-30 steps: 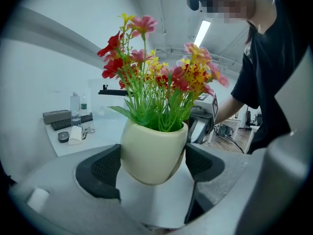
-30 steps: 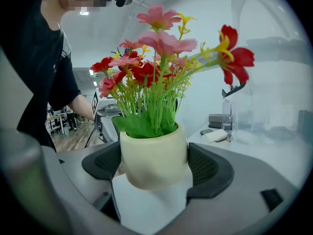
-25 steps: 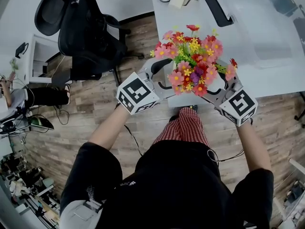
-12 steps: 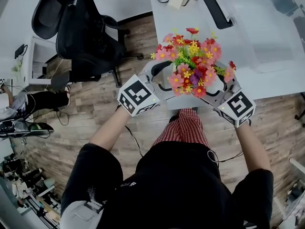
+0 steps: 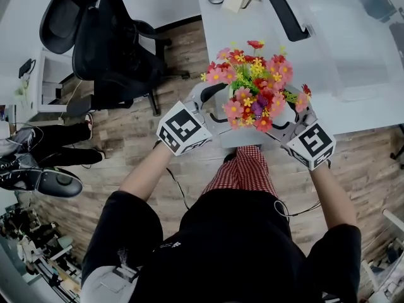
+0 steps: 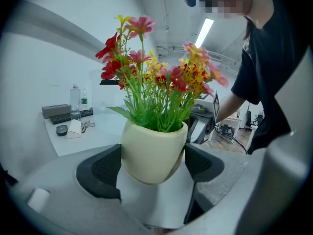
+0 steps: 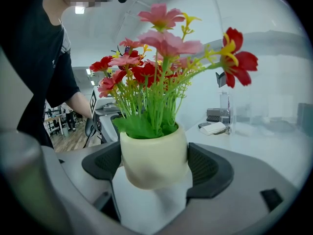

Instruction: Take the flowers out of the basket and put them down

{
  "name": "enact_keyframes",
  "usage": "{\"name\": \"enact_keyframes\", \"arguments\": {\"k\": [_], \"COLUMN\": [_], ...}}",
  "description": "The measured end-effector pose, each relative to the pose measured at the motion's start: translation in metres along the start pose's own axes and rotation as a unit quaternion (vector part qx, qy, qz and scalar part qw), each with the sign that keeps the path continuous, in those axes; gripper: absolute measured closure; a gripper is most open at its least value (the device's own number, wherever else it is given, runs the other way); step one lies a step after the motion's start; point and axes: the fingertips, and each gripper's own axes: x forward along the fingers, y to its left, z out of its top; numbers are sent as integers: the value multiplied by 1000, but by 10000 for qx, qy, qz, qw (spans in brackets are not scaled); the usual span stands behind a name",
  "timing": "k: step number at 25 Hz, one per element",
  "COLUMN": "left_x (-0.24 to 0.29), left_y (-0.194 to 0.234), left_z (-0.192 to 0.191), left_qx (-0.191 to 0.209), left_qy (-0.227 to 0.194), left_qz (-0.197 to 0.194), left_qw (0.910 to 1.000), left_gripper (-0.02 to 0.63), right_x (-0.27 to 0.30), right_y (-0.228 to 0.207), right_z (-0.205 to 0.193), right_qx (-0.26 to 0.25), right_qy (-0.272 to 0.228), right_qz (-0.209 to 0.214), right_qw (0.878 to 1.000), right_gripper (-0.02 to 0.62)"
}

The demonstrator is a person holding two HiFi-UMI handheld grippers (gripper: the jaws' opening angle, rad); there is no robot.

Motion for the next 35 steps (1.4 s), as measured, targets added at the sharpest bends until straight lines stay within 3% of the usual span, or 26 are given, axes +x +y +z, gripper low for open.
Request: {"name": "enact_keyframes", "arguments": {"k": [35], "left_x": [9], "left_y": [9], "left_z": [-29], "left_qx": [-30], "left_qy": [244], "left_qz": [170], "left_qw": [9996], "left_gripper": [202], "right_x": [16], "right_y": [-5], "right_z": [-26], "right_qx": [33], "right_qy": [309], "right_qz": [12], "right_qw": [9995], "right_gripper": [158]}}
